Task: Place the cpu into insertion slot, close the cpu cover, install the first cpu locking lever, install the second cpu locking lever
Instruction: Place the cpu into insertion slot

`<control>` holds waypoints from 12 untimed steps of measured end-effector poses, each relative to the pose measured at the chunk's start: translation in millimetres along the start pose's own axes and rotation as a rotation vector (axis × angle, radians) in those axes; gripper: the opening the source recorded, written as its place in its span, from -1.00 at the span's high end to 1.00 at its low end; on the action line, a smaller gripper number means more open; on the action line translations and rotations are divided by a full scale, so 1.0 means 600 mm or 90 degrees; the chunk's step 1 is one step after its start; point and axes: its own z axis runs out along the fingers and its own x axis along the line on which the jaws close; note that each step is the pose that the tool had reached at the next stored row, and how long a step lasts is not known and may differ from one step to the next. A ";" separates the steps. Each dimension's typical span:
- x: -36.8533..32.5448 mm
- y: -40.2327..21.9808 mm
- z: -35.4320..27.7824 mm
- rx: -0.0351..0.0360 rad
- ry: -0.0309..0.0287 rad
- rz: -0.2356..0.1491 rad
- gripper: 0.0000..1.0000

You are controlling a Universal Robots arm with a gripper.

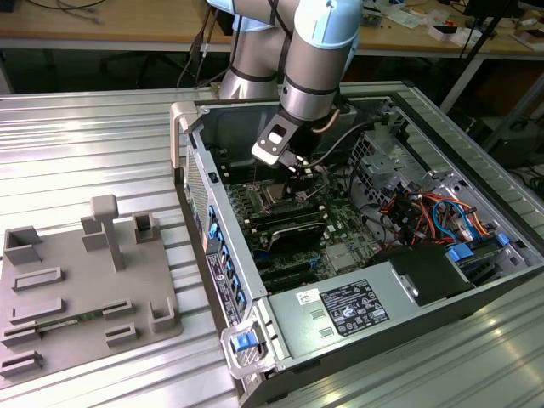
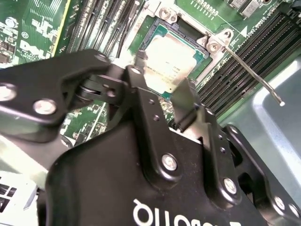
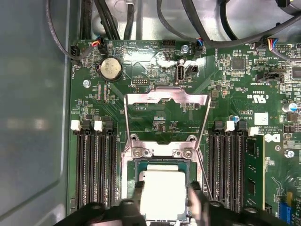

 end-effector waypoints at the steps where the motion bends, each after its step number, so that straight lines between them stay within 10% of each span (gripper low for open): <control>1: 0.000 0.000 -0.001 -0.0001 -0.0002 0.000 0.12; 12: 0.000 0.000 -0.006 0.0000 -0.0006 0.000 0.79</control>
